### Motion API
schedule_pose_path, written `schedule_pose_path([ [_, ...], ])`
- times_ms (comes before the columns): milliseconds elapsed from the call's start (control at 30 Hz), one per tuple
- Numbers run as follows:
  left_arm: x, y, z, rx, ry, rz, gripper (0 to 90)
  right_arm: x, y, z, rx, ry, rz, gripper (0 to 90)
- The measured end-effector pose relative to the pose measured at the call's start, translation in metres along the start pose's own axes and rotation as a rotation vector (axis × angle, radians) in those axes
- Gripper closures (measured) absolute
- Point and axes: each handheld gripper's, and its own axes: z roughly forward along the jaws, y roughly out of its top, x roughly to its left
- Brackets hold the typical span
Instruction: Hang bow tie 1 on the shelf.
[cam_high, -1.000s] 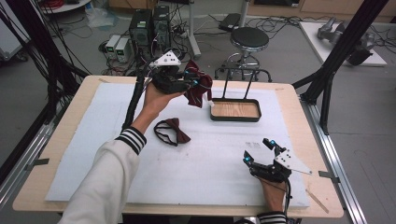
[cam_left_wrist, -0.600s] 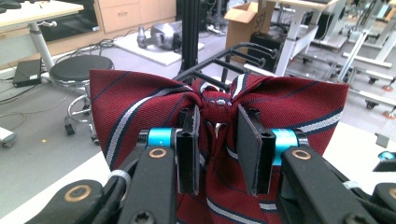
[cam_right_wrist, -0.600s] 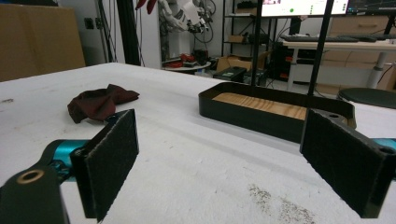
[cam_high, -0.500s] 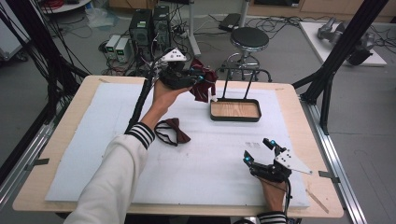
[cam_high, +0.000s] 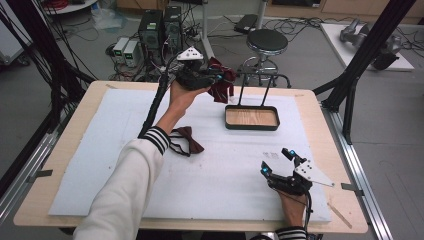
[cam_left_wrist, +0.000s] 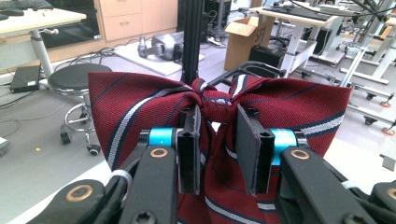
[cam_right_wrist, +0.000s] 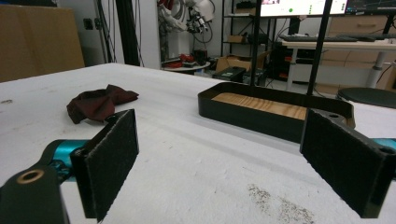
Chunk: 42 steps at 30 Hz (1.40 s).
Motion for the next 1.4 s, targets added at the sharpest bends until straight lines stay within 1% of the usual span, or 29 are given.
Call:
schedule_pose_path([
  [133, 0.004, -0.005, 0.005, 0.009, -0.002, -0.011, 71.0, 0.0, 0.0, 0.0, -0.001, -0.001, 0.0, 10.9],
  [300, 0.007, -0.01, 0.012, 0.005, -0.007, -0.026, 70.9, 0.0, 0.0, 0.0, 0.0, -0.002, -0.001, 10.9],
  [333, 0.009, -0.012, 0.013, 0.01, 0.001, -0.025, 70.9, 0.0, 0.0, 0.0, 0.001, 0.0, 0.002, 10.9],
  [600, 0.014, -0.018, 0.021, 0.006, 0.014, -0.044, 71.0, 0.0, 0.0, 0.0, 0.003, -0.004, 0.0, 10.9],
  [667, 0.015, -0.019, 0.022, 0.005, 0.015, -0.05, 71.0, 0.0, 0.0, 0.0, 0.003, -0.003, 0.0, 10.9],
  [733, 0.015, -0.017, 0.024, 0.02, 0.019, -0.042, 71.0, 0.0, 0.0, 0.0, 0.004, -0.003, -0.002, 10.9],
  [767, 0.013, -0.015, 0.025, 0.018, 0.018, -0.038, 71.0, 0.0, 0.0, 0.0, 0.004, -0.003, -0.002, 10.9],
  [800, 0.013, -0.014, 0.026, 0.005, 0.017, -0.039, 70.9, 0.0, 0.0, 0.0, 0.005, -0.002, -0.002, 10.9],
  [833, 0.012, -0.012, 0.027, -0.003, 0.014, -0.047, 70.9, 0.0, 0.0, 0.0, 0.005, -0.002, -0.002, 10.9],
  [900, 0.012, -0.01, 0.028, -0.003, 0.022, -0.044, 70.9, 0.001, 0.0, 0.0, 0.006, -0.001, 0.0, 10.9],
  [933, 0.013, -0.01, 0.028, -0.004, 0.026, -0.05, 71.0, 0.0, 0.0, 0.0, 0.004, -0.002, -0.003, 10.9],
  [1000, 0.015, -0.011, 0.028, 0.009, 0.04, -0.048, 71.0, 0.0, 0.0, 0.0, 0.002, -0.002, -0.003, 10.9],
  [1167, 0.014, -0.013, 0.031, 0.015, 0.037, -0.056, 70.9, 0.0, 0.0, 0.0, 0.002, -0.001, -0.004, 10.9],
  [1200, 0.014, -0.013, 0.031, 0.018, 0.043, -0.054, 70.9, 0.0, 0.0, 0.0, 0.002, -0.001, -0.004, 10.9],
  [1400, 0.017, -0.015, 0.033, 0.025, 0.06, -0.072, 70.9, 0.001, 0.0, 0.0, 0.002, -0.003, -0.006, 10.8],
])
